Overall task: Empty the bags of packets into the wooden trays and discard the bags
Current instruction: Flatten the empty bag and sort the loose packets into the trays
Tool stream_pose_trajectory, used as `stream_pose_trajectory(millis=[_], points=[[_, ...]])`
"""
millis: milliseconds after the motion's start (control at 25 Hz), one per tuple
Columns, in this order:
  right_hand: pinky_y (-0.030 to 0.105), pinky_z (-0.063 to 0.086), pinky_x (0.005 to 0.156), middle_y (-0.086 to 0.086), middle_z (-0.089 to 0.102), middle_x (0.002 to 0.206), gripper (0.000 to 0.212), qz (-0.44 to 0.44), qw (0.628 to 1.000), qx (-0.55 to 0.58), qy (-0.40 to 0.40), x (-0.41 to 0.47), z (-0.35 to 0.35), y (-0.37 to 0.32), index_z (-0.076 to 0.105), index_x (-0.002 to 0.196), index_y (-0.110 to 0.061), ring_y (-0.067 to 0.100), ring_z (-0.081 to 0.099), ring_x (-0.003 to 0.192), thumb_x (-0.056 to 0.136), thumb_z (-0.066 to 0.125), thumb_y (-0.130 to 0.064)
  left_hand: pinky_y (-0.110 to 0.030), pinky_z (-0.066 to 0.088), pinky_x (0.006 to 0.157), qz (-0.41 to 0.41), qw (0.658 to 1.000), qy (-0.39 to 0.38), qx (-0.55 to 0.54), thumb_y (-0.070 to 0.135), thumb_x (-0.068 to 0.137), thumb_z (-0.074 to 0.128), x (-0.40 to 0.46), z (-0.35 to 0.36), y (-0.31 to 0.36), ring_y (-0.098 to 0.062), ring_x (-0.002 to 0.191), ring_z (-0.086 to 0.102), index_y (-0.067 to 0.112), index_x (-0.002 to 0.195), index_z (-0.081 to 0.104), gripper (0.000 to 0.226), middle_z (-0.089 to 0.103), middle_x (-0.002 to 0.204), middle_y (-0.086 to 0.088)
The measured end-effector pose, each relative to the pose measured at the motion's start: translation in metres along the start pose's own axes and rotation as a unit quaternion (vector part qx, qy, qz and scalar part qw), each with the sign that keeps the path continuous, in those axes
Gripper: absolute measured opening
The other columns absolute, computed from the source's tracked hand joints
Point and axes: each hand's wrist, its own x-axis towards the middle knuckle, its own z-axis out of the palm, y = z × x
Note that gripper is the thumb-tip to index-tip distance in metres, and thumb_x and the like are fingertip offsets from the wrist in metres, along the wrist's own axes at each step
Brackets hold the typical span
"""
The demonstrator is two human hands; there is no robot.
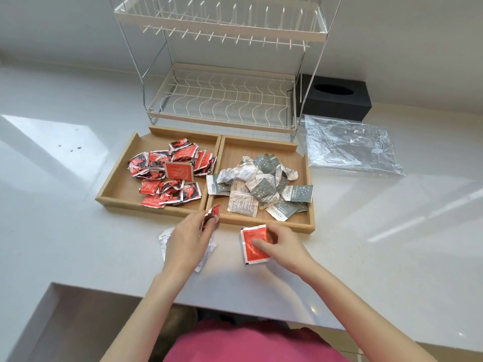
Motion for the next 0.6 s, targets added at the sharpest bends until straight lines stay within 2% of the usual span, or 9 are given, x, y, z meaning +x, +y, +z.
stream_pose_trajectory(millis=[120, 280, 440, 520, 600], points=[[0.037, 0.051, 0.085, 0.004, 0.068, 0.09, 0.014, 0.005, 0.999, 0.049, 0.007, 0.017, 0.012, -0.023, 0.056, 0.088, -0.021, 0.019, 0.064, 0.086, 0.079, 0.064, -0.012, -0.037, 0.039, 0.06, 0.005, 1.0, 0.027, 0.002, 0.026, 0.087, 0.052, 0.019, -0.024, -0.013, -0.035, 0.07, 0.058, 0.007, 0.097, 0.057, 0.022, 0.066, 0.073, -0.014], [0.046, 0.051, 0.09, 0.011, 0.07, 0.102, 0.023, -0.01, 0.999, 0.051, 0.012, 0.048, 0.036, -0.061, 0.053, 0.094, -0.029, 0.025, 0.066, 0.093, 0.078, 0.066, -0.019, -0.032, 0.034, 0.06, 0.017, 0.998, 0.053, 0.01, 0.025, 0.088, 0.052, 0.048, -0.061, -0.032, -0.035, 0.074, 0.059, 0.007, 0.106, 0.055, 0.026, 0.063, 0.073, -0.014], [0.04, 0.054, 0.085, 0.009, 0.066, 0.107, 0.036, -0.045, 0.998, 0.039, 0.016, 0.078, 0.056, -0.102, 0.048, 0.118, -0.014, 0.022, 0.066, 0.089, 0.084, 0.058, -0.012, -0.035, 0.036, 0.059, 0.041, 0.995, 0.03, 0.091, 0.026, 0.089, 0.047, 0.078, -0.088, -0.049, -0.036, 0.079, 0.06, 0.007, 0.095, 0.056, 0.021, 0.062, 0.074, -0.013], [0.041, 0.053, 0.087, 0.009, 0.066, 0.11, 0.037, -0.061, 0.997, 0.014, 0.035, 0.091, 0.061, -0.117, 0.048, 0.12, -0.014, 0.022, 0.065, 0.092, 0.084, 0.056, -0.011, -0.033, 0.035, 0.06, 0.045, 0.991, 0.023, 0.121, 0.027, 0.09, 0.046, 0.09, -0.093, -0.054, -0.033, 0.084, 0.059, 0.009, 0.094, 0.058, 0.022, 0.063, 0.079, -0.01], [0.033, 0.051, 0.089, 0.01, 0.064, 0.115, 0.044, -0.065, 0.997, -0.006, 0.045, 0.099, 0.065, -0.125, 0.045, 0.127, -0.016, 0.019, 0.062, 0.095, 0.084, 0.055, -0.011, -0.032, 0.036, 0.062, 0.051, 0.991, 0.023, 0.12, 0.026, 0.09, 0.045, 0.1, -0.093, -0.058, -0.032, 0.09, 0.06, 0.013, 0.099, 0.06, 0.022, 0.066, 0.089, -0.009]])
